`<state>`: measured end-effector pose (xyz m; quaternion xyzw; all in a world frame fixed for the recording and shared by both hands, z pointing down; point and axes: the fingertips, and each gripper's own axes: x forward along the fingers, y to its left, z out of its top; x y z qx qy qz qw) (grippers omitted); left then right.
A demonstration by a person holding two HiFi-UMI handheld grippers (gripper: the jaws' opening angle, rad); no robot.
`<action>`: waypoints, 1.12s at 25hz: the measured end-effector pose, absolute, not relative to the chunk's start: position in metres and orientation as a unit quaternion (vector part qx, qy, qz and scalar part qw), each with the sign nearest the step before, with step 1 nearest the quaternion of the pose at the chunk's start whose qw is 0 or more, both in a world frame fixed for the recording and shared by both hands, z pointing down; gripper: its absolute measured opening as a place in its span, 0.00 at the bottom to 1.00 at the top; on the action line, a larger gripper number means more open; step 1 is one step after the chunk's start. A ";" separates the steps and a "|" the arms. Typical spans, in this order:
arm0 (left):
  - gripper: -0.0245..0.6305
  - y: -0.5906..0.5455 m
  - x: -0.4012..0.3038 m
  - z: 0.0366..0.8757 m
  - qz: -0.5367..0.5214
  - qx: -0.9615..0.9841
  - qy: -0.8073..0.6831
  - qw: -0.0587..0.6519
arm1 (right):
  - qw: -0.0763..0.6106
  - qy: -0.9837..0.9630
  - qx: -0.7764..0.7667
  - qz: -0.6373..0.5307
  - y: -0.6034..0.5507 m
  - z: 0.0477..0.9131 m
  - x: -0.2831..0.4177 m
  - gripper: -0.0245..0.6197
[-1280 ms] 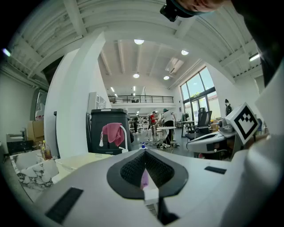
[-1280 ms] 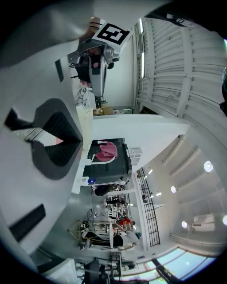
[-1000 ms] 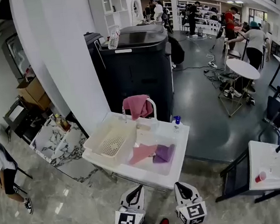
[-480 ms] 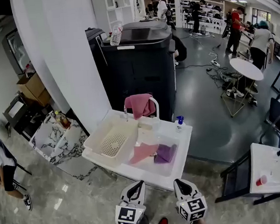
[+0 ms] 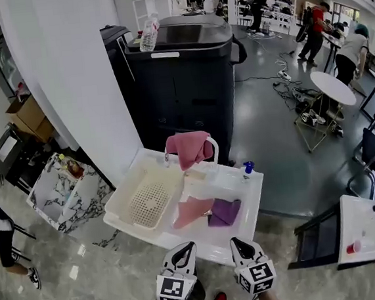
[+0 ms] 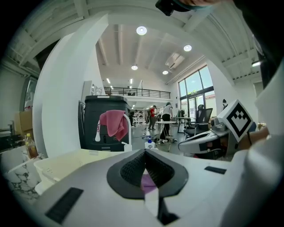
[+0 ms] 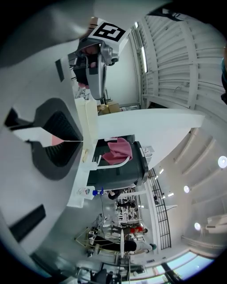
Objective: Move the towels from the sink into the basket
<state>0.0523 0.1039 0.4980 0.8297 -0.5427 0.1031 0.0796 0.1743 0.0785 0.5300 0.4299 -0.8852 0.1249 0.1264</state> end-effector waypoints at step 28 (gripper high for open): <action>0.04 -0.055 0.105 0.579 0.134 0.914 -0.357 0.135 | 0.161 -0.776 0.582 0.182 -0.022 0.598 0.217 0.08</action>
